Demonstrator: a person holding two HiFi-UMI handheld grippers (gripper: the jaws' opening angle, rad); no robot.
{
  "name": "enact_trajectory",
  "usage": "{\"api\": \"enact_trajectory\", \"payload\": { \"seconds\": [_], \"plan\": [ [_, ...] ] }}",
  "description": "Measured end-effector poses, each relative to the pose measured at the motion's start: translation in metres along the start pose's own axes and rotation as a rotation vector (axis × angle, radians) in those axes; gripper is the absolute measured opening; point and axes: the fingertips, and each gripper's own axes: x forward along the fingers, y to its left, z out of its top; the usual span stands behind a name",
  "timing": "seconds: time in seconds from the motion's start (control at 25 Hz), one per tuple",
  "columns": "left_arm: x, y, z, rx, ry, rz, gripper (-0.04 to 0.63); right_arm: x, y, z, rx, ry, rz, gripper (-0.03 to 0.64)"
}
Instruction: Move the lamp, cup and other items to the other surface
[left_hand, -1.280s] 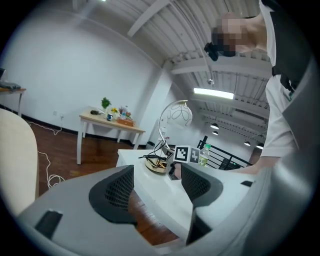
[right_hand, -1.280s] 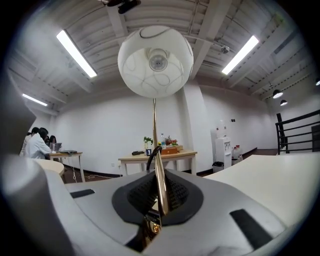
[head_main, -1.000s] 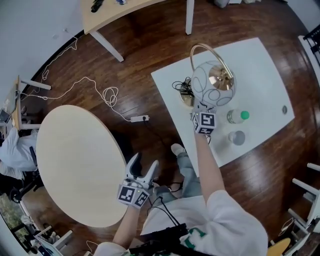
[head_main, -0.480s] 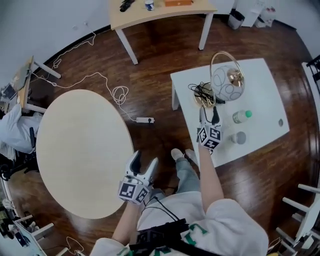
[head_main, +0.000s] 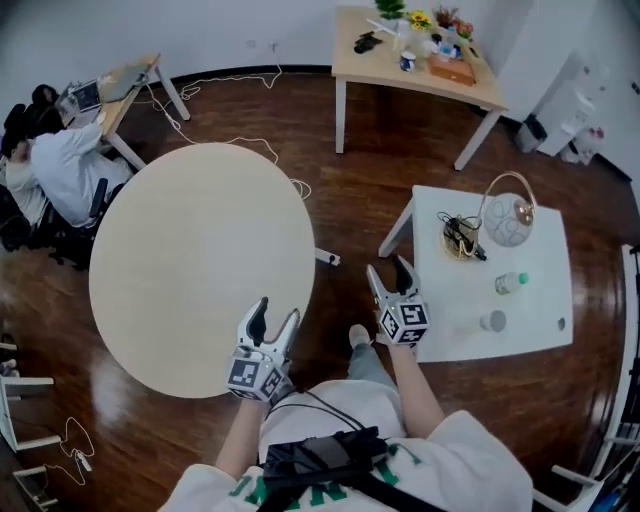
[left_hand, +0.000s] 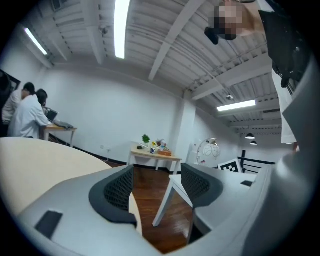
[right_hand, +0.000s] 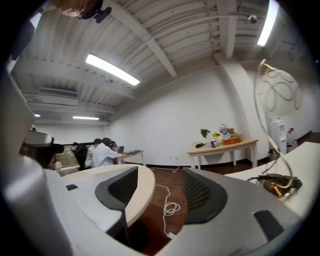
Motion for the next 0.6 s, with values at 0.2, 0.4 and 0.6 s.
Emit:
{"api": "enact_trajectory", "payload": {
  "seconds": [0.2, 0.4, 0.6],
  "plan": [
    [-0.058, 0.053, 0.025, 0.026, -0.078, 0.169, 0.279, 0.031, 0.136, 0.001, -0.060, 0.040, 0.310, 0.304],
    [-0.112, 0.095, 0.042, 0.037, -0.151, 0.323, 0.279, 0.042, 0.238, 0.024, -0.099, -0.001, 0.504, 0.302],
    [-0.153, 0.114, 0.049, 0.030, -0.180, 0.421, 0.279, 0.044, 0.293, 0.058, -0.095, -0.133, 0.595, 0.304]
  ]
}}
